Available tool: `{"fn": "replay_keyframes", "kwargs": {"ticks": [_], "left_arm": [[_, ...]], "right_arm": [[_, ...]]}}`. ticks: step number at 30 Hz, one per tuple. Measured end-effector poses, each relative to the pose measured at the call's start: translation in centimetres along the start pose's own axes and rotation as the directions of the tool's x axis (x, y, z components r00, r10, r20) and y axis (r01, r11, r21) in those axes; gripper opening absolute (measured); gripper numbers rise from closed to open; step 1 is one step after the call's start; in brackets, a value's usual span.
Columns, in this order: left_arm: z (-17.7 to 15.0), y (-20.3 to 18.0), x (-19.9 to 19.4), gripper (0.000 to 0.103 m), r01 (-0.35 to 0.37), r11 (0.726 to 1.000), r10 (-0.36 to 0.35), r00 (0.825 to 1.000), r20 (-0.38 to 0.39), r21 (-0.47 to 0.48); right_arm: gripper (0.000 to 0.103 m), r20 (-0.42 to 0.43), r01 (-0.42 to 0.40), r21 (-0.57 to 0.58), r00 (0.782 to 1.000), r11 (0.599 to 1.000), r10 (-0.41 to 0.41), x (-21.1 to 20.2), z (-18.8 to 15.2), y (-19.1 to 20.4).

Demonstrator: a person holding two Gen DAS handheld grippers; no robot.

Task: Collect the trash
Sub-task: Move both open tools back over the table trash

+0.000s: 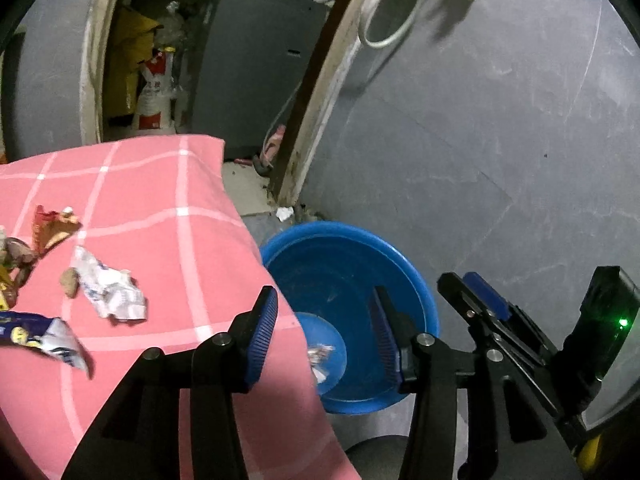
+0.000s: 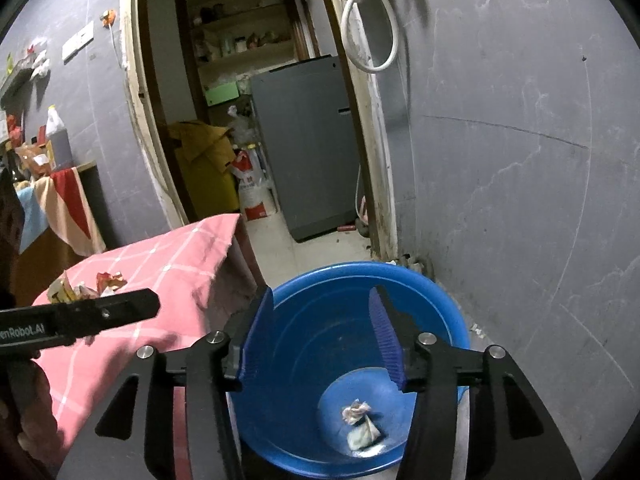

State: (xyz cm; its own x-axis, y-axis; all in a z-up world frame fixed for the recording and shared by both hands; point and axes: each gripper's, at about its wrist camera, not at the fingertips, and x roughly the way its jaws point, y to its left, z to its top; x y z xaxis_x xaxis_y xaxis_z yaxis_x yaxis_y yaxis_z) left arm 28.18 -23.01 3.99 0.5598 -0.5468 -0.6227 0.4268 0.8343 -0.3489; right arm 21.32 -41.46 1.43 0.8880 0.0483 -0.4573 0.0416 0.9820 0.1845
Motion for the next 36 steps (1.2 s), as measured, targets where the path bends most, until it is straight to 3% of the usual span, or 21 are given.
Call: {"fn": "replay_keyframes", "kwargs": {"ticks": [4,6,8,15,29,36], "left_arm": [[0.0,0.5,-3.1,0.056,-0.011,1.000,0.011,0.996,0.092,0.001],[-0.1,0.7,-4.8,0.060,-0.021,1.000,0.019,0.990,0.142,0.009],[-0.2,0.9,-6.5,0.069,-0.032,0.999,0.028,0.981,0.194,0.016],[-1.3,2.1,-13.2,0.096,-0.087,0.996,0.074,0.917,0.392,0.016],[-5.9,6.1,-22.5,0.100,-0.237,0.969,0.233,0.784,0.575,-0.069],[-8.3,8.5,-25.4,0.100,-0.337,0.937,0.322,0.721,0.614,-0.095]], "right_arm": [[0.057,0.055,-0.004,-0.018,0.998,1.000,0.005,-1.5,0.8,1.0],[0.072,0.104,-0.010,-0.036,0.995,0.999,0.013,-2.9,1.3,1.8],[0.077,0.147,-0.014,-0.054,0.989,0.998,0.022,-4.0,1.8,2.7],[0.102,0.293,-0.048,-0.113,0.953,0.992,0.079,-7.9,2.8,6.3],[0.103,0.443,-0.144,-0.198,0.869,0.970,0.219,-12.3,2.1,13.1],[0.103,0.441,-0.201,-0.250,0.847,0.947,0.296,-12.1,0.9,16.8]]}}
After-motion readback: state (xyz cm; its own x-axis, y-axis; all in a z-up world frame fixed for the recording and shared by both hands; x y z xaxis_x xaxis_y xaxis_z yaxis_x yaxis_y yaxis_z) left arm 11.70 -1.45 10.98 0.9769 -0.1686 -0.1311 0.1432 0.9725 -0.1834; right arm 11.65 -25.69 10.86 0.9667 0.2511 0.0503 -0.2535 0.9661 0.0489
